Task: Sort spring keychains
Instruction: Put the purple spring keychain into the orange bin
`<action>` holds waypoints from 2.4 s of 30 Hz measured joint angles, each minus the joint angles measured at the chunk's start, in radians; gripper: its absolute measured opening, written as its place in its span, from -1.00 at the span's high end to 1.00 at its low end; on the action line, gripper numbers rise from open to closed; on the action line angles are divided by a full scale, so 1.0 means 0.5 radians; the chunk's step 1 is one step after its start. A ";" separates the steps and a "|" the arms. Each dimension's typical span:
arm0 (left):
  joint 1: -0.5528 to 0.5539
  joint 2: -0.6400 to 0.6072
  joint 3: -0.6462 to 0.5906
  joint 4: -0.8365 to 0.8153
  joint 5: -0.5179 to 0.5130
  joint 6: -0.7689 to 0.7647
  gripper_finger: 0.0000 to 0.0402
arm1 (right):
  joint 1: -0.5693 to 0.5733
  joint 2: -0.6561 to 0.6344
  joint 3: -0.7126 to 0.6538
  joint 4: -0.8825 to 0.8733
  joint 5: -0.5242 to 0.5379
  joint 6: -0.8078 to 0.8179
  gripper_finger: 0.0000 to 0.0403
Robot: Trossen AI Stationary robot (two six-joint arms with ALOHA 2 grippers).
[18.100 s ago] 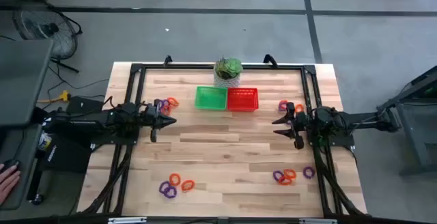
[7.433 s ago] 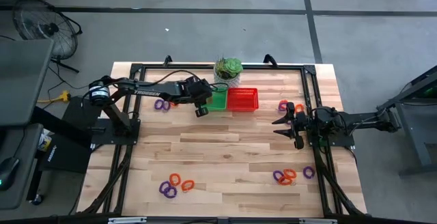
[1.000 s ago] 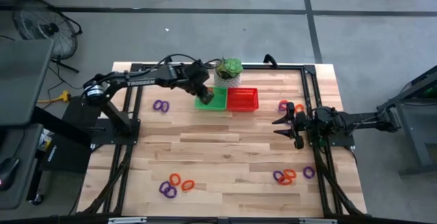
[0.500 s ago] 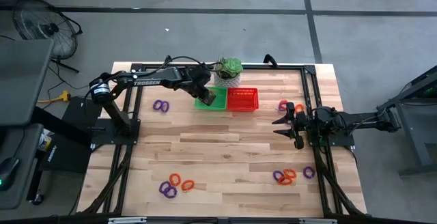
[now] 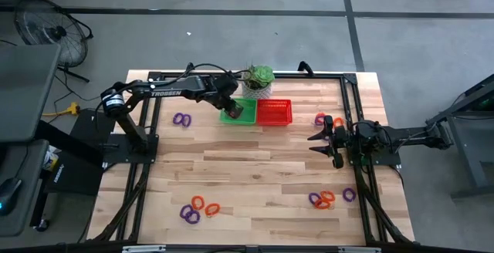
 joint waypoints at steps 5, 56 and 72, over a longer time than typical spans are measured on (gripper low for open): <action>0.000 -0.049 -0.002 -0.018 0.001 0.051 0.41 | 0.000 0.000 0.000 0.001 0.001 0.000 0.20; 0.097 -0.997 -1.107 -0.457 -0.422 -0.483 0.43 | 0.000 0.000 0.000 -0.001 0.000 0.000 0.22; 0.158 -0.838 -1.107 -0.322 -0.622 -0.212 -0.03 | 0.000 0.000 0.000 0.000 0.000 0.000 0.22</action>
